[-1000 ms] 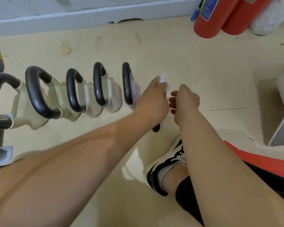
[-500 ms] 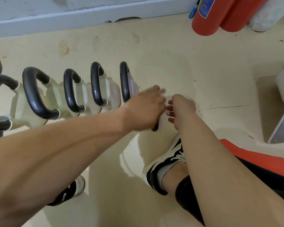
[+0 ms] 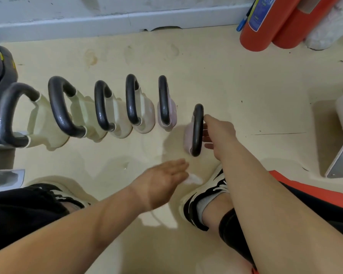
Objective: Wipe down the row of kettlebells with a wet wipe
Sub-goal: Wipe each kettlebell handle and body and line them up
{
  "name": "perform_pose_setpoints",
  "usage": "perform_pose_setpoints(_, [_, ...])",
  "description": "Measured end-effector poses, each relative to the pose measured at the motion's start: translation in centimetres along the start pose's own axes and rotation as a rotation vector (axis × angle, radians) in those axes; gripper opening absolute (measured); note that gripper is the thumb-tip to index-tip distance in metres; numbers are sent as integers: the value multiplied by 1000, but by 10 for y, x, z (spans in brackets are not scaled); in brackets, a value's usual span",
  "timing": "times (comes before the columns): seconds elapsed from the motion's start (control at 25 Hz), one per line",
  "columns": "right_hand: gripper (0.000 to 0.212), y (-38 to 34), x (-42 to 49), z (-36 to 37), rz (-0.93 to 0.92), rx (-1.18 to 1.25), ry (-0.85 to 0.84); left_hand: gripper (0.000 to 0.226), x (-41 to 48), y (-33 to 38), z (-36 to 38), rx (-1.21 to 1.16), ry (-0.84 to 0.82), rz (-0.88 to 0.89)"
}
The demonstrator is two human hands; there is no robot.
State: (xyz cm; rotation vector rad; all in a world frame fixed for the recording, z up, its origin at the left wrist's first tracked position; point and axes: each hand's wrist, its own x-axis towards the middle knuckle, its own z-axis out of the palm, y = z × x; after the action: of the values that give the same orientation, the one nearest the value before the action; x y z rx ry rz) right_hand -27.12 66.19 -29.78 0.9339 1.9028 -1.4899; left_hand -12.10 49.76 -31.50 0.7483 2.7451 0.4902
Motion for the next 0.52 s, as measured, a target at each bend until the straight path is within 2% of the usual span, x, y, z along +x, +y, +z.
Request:
perform_pose_setpoints(0.08, [40, -7, -6, 4, -44, -36, -7, 21, 12, -7, -24, -175, 13, -381])
perform_pose_setpoints(0.16, [52, -16, -9, 7, -88, -102, 11, 22, 34, -12, -45, -467, 128, -720])
perform_pose_setpoints(0.32, [48, -34, -7, 9, -174, -267, 47, 27, 78, 16, -52, -936, 335, -912])
perform_pose_setpoints(0.44, [41, -49, 1, 5, -181, -361, 11, 46, 106, 38, -44, -1350, 304, -969])
perform_pose_setpoints(0.52, [39, -57, 8, -2, -198, -471, 6, 49, 112, 34, -34, -1531, 260, -1029])
